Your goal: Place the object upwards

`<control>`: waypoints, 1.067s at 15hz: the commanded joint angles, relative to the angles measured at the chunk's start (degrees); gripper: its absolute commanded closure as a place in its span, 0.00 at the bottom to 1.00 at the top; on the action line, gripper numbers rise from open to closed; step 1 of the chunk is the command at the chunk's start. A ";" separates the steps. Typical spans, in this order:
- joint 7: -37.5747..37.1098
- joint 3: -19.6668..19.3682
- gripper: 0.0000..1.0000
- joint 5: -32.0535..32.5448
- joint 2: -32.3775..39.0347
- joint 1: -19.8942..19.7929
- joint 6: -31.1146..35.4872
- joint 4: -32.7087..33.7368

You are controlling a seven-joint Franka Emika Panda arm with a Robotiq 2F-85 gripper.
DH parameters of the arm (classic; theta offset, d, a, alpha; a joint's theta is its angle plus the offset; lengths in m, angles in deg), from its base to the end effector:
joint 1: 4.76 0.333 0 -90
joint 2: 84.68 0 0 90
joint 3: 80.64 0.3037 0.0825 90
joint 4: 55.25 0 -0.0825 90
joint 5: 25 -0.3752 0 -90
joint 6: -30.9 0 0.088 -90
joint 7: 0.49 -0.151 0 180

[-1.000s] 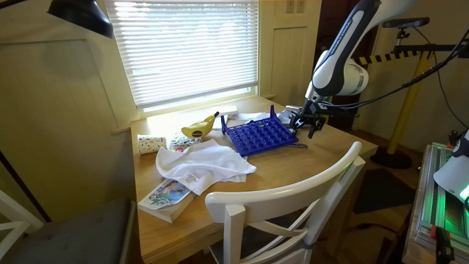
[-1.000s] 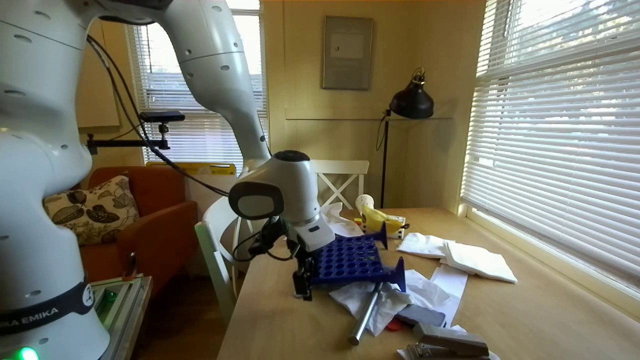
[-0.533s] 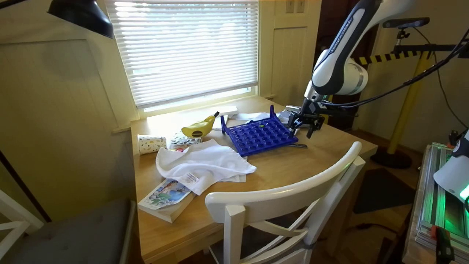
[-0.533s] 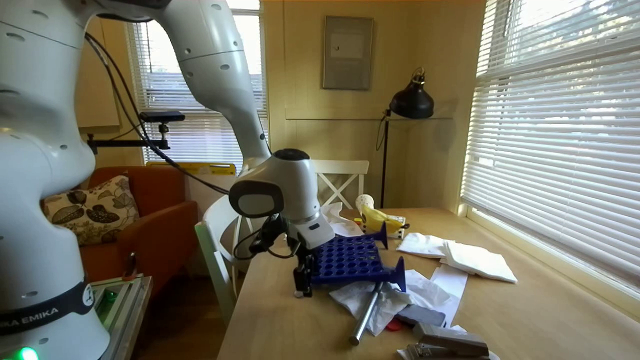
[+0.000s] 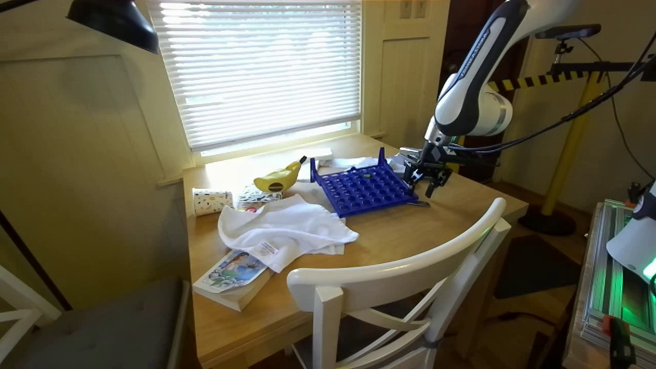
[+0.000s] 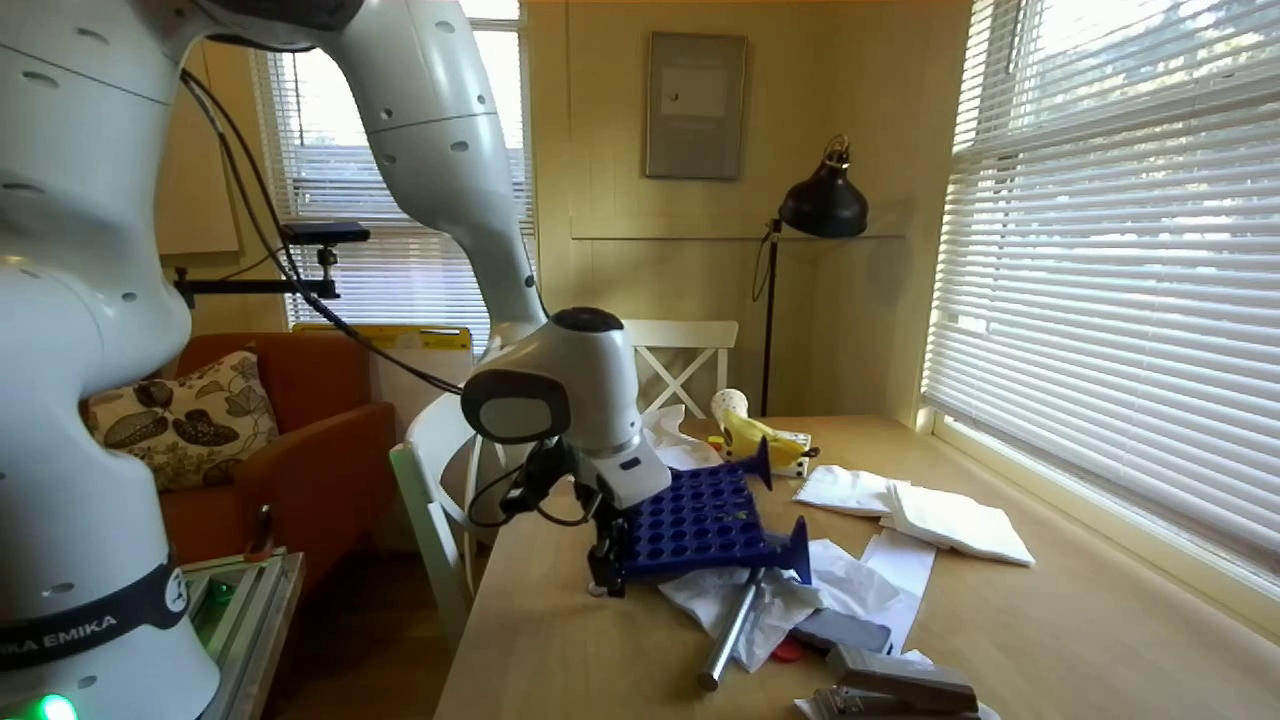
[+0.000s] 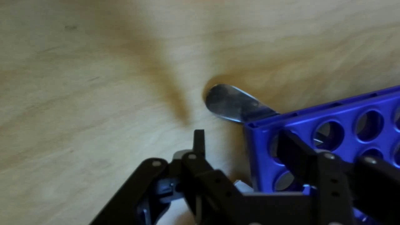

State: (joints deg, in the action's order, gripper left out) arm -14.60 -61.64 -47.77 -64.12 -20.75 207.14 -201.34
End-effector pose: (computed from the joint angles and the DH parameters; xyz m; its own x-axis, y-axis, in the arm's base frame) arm 0.4607 0.0101 0.1130 0.8084 -0.5848 0.0672 -0.5590 -0.7983 -0.2241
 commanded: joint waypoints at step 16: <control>12.47 11.17 0.99 -17.86 -8.65 -19.68 -28.09 11.94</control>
State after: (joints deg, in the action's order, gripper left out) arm -7.12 -52.52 -57.69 -70.86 -34.41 189.52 -194.11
